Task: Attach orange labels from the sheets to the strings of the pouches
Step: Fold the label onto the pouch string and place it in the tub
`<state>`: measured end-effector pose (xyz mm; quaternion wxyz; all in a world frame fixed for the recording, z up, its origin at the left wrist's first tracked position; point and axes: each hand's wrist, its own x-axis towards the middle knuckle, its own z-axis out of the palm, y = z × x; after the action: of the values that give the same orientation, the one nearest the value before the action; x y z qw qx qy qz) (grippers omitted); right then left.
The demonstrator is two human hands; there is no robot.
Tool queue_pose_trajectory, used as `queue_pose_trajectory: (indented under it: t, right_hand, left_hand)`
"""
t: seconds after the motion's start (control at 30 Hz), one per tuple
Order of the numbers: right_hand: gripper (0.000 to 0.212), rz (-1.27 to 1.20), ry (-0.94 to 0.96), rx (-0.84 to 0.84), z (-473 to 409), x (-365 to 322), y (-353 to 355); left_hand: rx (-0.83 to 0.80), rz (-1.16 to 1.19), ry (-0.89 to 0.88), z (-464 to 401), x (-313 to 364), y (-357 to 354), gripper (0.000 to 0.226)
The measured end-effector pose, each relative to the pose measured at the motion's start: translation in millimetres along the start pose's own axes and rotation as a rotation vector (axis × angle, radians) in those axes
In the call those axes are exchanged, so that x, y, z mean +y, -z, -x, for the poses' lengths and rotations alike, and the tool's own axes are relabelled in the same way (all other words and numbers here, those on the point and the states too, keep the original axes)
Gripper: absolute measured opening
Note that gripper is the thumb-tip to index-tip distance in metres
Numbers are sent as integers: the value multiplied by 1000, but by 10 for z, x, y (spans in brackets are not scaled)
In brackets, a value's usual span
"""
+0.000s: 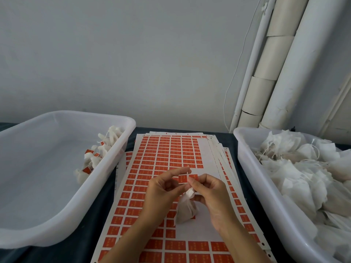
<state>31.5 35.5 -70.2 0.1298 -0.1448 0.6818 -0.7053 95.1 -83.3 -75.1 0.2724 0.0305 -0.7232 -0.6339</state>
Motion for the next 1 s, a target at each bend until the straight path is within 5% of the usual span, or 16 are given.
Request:
queue_pose_trajectory:
  t: [0.73, 1.0]
  right_hand:
    - [12, 25, 34, 15, 12, 5, -12]
    - [18, 235, 86, 29, 3, -28, -20]
  left_hand:
    - [32, 144, -26, 10, 23, -10, 29]
    - [50, 138, -11, 0, -7, -6, 32]
